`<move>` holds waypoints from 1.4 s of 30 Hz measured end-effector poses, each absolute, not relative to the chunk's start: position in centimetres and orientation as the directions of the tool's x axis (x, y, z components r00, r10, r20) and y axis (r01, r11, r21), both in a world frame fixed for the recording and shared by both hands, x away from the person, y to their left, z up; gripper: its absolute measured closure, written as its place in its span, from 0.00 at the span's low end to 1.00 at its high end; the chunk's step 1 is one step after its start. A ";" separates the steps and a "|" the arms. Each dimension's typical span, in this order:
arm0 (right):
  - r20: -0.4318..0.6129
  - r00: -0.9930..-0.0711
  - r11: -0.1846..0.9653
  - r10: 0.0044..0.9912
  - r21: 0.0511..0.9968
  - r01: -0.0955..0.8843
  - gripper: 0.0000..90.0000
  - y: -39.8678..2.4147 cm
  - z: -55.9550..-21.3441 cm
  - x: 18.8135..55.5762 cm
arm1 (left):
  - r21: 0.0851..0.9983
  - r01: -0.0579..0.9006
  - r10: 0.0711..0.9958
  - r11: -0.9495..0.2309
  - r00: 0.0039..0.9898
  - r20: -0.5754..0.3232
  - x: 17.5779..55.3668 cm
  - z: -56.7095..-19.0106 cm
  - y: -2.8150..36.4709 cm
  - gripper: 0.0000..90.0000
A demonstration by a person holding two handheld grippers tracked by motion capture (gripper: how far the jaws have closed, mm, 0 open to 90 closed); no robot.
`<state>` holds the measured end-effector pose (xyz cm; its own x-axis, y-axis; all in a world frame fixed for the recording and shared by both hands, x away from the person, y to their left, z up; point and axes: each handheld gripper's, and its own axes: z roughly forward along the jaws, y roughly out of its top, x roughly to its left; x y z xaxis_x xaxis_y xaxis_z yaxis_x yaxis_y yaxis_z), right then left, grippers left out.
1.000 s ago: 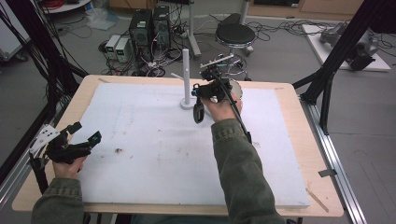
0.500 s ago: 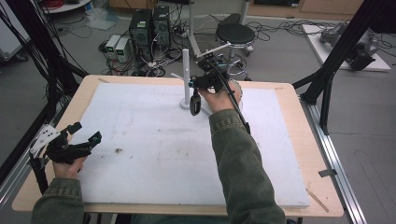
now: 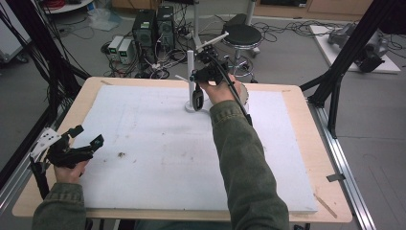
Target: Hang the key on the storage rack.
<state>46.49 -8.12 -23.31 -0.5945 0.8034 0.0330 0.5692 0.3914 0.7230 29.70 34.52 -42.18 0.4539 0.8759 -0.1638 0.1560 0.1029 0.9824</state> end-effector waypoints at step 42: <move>0.022 -0.553 0.411 0.833 0.645 0.645 0.78 -5.7 -24.7 49.5 | 0.982 0.154 0.875 0.108 0.454 -0.167 29.6 -42.1 34.7 0.02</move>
<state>49.47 -5.70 -24.65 -0.5529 0.8330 0.0223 0.6445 0.4105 0.6450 29.58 34.71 -42.11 0.4541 0.8751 -0.1672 0.1541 0.1077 0.9822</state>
